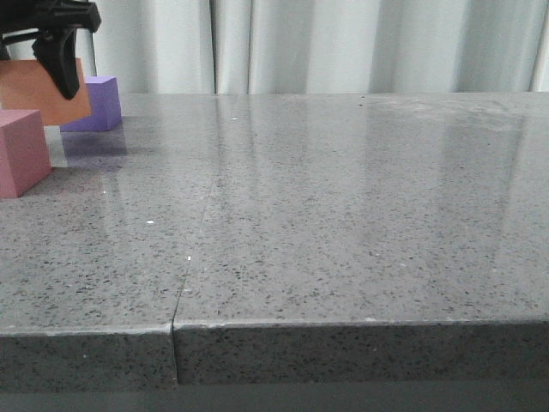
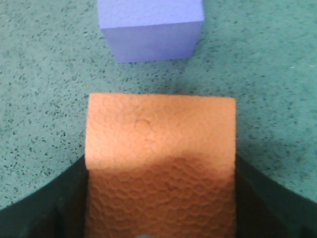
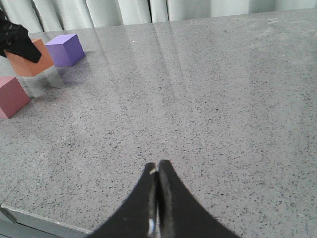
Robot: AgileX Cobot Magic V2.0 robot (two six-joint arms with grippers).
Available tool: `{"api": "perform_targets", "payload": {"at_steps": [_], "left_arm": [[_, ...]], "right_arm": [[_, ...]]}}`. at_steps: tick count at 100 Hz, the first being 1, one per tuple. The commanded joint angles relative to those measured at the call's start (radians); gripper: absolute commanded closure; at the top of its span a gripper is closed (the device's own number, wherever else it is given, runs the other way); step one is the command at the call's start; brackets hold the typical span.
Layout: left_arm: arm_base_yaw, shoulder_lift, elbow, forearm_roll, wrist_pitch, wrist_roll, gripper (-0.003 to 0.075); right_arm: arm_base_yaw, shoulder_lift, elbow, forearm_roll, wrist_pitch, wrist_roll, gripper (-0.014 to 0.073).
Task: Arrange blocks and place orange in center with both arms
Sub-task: 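Set the orange cube between the purple and pink cubes, open left gripper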
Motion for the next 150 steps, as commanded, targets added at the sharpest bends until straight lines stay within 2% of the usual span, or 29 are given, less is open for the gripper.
{"api": "perform_targets", "payload": {"at_steps": [1, 25, 68, 77, 92, 99, 150], "left_arm": [[0.001, -0.057, 0.001, 0.036, -0.080, -0.053, 0.0444], [0.001, -0.032, 0.035, 0.034, -0.152, -0.103, 0.0444], [0.001, 0.021, 0.035, 0.038, -0.152, -0.103, 0.0440], [0.001, 0.021, 0.035, 0.038, -0.152, -0.103, 0.0380], [0.001, 0.021, 0.035, 0.036, -0.152, -0.103, 0.0153], [0.001, 0.021, 0.035, 0.035, -0.148, -0.103, 0.0083], [-0.002, -0.086, 0.035, 0.035, -0.157, -0.103, 0.0083]], "right_arm": [[-0.004, 0.008, -0.025, -0.004, -0.076, -0.009, 0.0609], [-0.004, 0.008, -0.025, -0.004, -0.076, -0.009, 0.0609], [-0.004, 0.008, -0.025, -0.004, -0.076, -0.009, 0.0609], [-0.004, 0.008, -0.025, -0.004, -0.076, -0.009, 0.0609], [-0.004, 0.008, -0.025, -0.004, -0.076, -0.009, 0.0609], [-0.004, 0.008, -0.025, -0.004, -0.076, -0.009, 0.0609], [-0.004, 0.008, -0.025, -0.004, -0.076, -0.009, 0.0609]]}}
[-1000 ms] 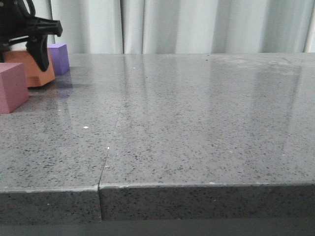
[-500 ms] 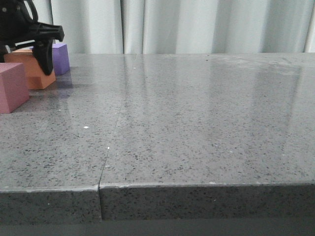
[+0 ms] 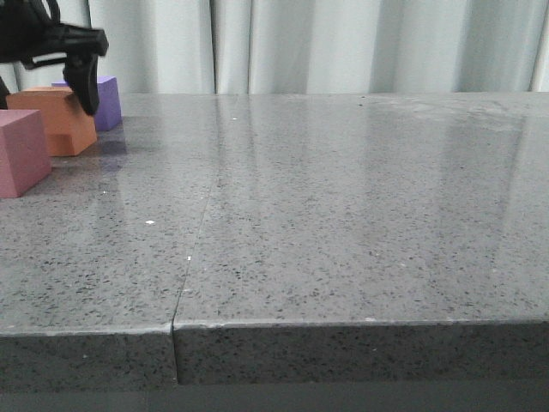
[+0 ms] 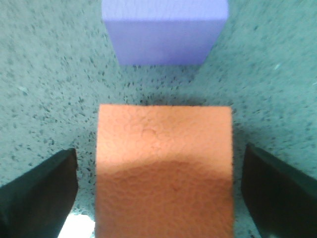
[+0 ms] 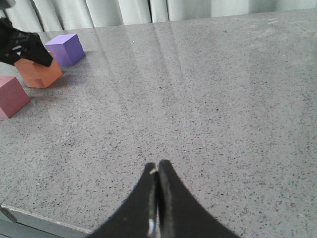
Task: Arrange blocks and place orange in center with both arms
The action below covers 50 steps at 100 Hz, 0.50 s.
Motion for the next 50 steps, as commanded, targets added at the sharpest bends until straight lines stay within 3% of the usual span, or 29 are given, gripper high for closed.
{"api": "perform_targets", "payload": {"at_steps": [1, 9, 16, 50], "left_arm": [[-0.002, -0.093, -0.028, 0.003, -0.038, -0.010, 0.0083], [-0.002, -0.123, -0.023, 0.005, -0.035, -0.010, 0.0099], [-0.002, -0.150, -0.023, 0.006, -0.035, -0.010, 0.0160], [-0.002, -0.256, -0.023, 0.009, -0.033, 0.009, 0.0715]], "right_arm": [[-0.004, 0.008, -0.025, -0.004, -0.076, -0.006, 0.0609], [-0.004, 0.008, -0.025, -0.004, -0.076, -0.006, 0.0609], [-0.004, 0.008, -0.025, -0.004, -0.076, -0.006, 0.0609], [-0.004, 0.008, -0.025, -0.004, -0.076, -0.006, 0.0609]]}}
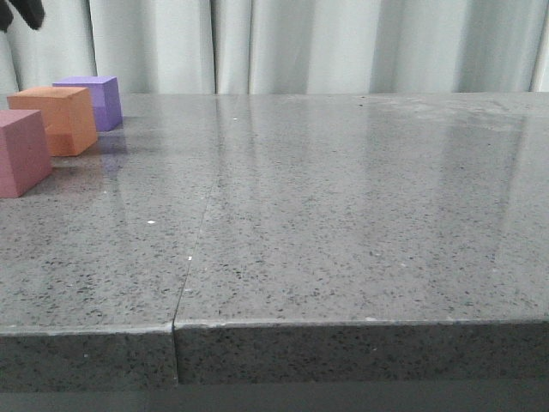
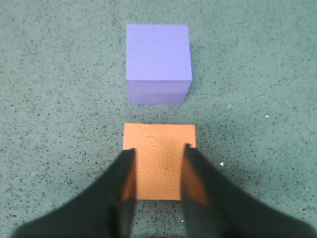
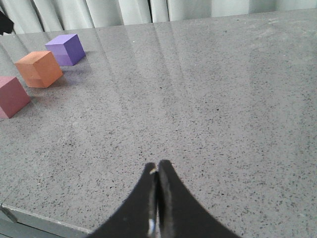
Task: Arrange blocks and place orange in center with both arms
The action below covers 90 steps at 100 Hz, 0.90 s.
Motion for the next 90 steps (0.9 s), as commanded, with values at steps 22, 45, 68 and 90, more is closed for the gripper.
{"api": "perform_targets", "payload": {"at_steps": [22, 45, 68, 90], "left_arm": [[-0.002, -0.123, -0.021, 0.007, -0.019, 0.007, 0.0741], [-0.002, -0.214, 0.024, 0.023, -0.041, 0.009, 0.0741], [-0.002, -0.355, 0.150, 0.025, -0.063, 0.009, 0.0741], [-0.002, -0.496, 0.285, 0.025, -0.069, 0.009, 0.0741]], "right_arm": [[-0.004, 0.008, -0.025, -0.004, -0.076, -0.009, 0.0609], [-0.004, 0.008, -0.025, -0.004, -0.076, -0.009, 0.0609], [-0.004, 0.008, -0.025, -0.004, -0.076, -0.009, 0.0609], [-0.004, 0.008, -0.025, -0.004, -0.076, -0.009, 0.0609]]}}
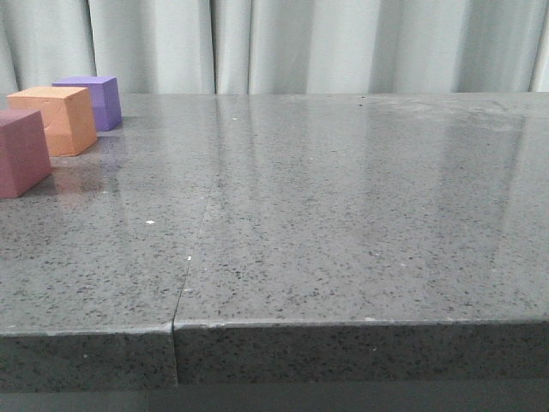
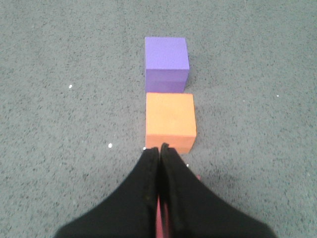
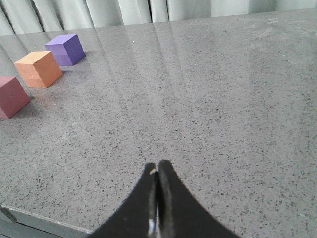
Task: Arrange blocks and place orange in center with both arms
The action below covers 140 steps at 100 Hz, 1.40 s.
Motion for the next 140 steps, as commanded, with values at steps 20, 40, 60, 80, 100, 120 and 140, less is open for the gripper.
{"api": "perform_targets", "payload": {"at_steps": [20, 40, 60, 80, 100, 120, 140], "left_arm": [[-0.002, -0.179, 0.108, 0.010, -0.077, 0.000, 0.0741], [-0.002, -0.276, 0.202, -0.026, -0.090, 0.000, 0.0741], [-0.002, -0.356, 0.298, -0.028, -0.108, 0.000, 0.0741], [-0.002, -0.423, 0.394, -0.030, -0.149, -0.013, 0.0741], [-0.002, -0.465, 0.487, -0.030, -0.185, -0.018, 0.0741], [-0.002, -0.527, 0.574, -0.030, -0.230, -0.018, 0.0741], [-0.002, -0.604, 0.696, -0.011, -0.469, -0.018, 0.0741]], "right_arm": [[-0.004, 0.008, -0.025, -0.004, -0.076, -0.009, 0.0609], [-0.004, 0.008, -0.025, -0.004, -0.076, -0.009, 0.0609], [-0.004, 0.008, -0.025, -0.004, -0.076, -0.009, 0.0609], [-0.004, 0.008, -0.025, -0.004, -0.076, -0.009, 0.0609], [-0.004, 0.008, -0.025, -0.004, -0.076, -0.009, 0.0609], [-0.004, 0.008, -0.025, -0.004, -0.076, -0.009, 0.0609], [-0.004, 0.008, -0.025, -0.004, -0.076, -0.009, 0.0609]]}}
